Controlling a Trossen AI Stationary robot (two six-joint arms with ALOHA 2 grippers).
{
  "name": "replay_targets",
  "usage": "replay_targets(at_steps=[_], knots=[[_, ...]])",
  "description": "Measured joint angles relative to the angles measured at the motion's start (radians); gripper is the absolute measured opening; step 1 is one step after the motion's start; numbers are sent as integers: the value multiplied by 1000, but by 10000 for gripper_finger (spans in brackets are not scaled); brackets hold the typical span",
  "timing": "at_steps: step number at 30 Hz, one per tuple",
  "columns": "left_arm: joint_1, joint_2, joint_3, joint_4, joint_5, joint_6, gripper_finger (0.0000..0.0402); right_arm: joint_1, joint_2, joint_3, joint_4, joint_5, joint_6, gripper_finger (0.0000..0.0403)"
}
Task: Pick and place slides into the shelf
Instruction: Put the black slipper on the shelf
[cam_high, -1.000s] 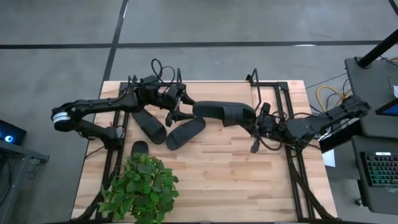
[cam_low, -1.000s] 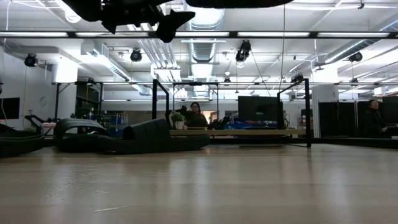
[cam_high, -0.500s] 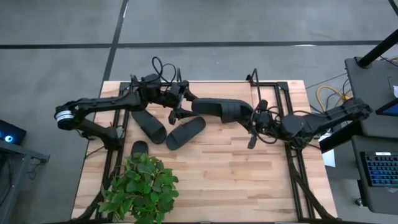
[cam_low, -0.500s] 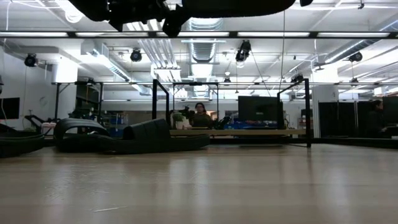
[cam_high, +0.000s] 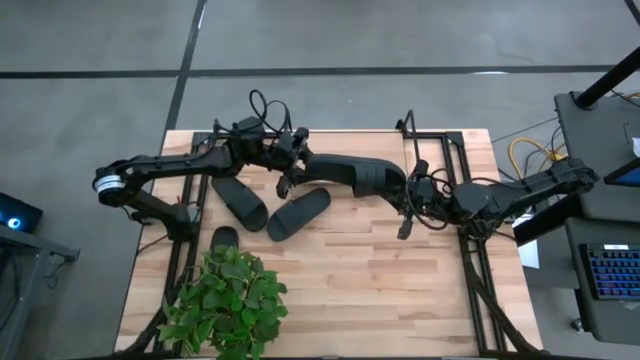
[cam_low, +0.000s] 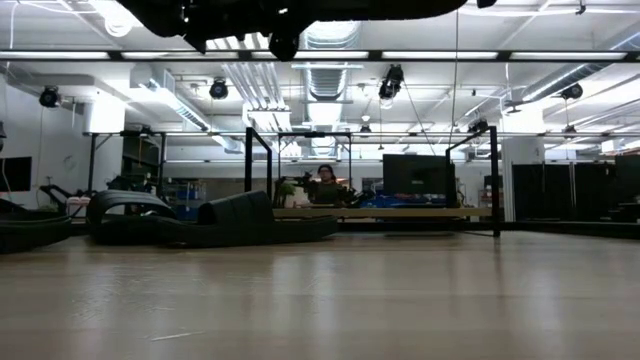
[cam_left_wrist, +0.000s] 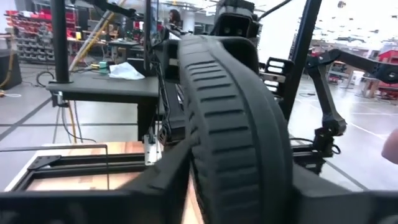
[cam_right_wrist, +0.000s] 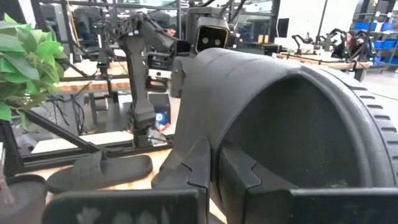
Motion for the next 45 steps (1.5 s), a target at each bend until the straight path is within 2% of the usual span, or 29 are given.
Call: replay_targets(at_steps=[3,4,12,19,23,29,32,37,45], knots=[[4,-8,3,-4,-9,0,42,0,1,0,2,-41,-13,9],[5,-9,3,-4,-7,0,35,0,1,0,5,-43,-23,12],[37,-20,4,-85,21,-26,35,4,-3,0,9,-54,-199,53],[119,-27,1,-101,192,-209,35,11,-28,0,19,-51,-396,111],[172,-28,1,-127,275,-308,35,39,-44,0,9,-37,-588,144],[208,-27,-1,-181,359,-372,35,104,-39,1,-24,-34,-943,191],[209,-27,0,-188,366,-394,35,135,-18,1,-84,9,-1101,211],[214,-27,0,-189,370,-396,35,156,43,1,-88,172,-1266,233],[225,-27,0,-192,361,-418,34,158,132,1,-76,340,-1496,242]])
